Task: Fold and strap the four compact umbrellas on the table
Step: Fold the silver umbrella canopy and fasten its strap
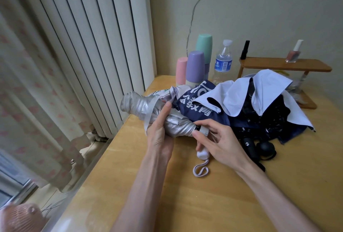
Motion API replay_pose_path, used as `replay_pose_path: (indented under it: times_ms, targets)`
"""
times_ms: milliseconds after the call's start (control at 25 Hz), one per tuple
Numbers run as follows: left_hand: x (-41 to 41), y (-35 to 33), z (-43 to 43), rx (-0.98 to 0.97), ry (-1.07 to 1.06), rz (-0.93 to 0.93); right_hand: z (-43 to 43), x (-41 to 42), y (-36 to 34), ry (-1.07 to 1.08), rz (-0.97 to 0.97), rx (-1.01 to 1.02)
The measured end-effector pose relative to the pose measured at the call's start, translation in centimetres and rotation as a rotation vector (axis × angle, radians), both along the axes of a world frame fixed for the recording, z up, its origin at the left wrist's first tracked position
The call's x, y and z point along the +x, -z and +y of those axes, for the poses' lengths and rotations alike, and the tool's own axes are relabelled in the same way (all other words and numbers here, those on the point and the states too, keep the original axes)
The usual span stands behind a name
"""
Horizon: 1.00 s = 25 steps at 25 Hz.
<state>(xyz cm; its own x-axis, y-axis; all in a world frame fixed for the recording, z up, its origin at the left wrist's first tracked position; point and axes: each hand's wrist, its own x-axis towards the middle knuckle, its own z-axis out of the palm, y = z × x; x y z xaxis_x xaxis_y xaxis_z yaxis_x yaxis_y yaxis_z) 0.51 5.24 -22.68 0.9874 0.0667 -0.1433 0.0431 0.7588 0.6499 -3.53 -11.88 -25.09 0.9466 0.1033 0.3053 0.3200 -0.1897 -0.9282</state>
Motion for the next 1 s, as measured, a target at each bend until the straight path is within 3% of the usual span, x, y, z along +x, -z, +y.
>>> replay_pose_path:
  times_ms: [440, 720, 1000]
  targets:
    - [0.6, 1.3, -1.0, 0.107, -0.048, -0.071, -0.7, -0.1, 0.7, 0.071, -0.021, -0.043]
    - [-0.1, -1.5, -2.8, 0.1, 0.137, -0.131, -2.9, -1.2, -2.0, 0.063, 0.005, -0.043]
    - [-0.1, -4.4, -5.5, 0.199, 0.233, -0.338, -5.9, -1.1, -4.1, -0.055, 0.098, 0.082]
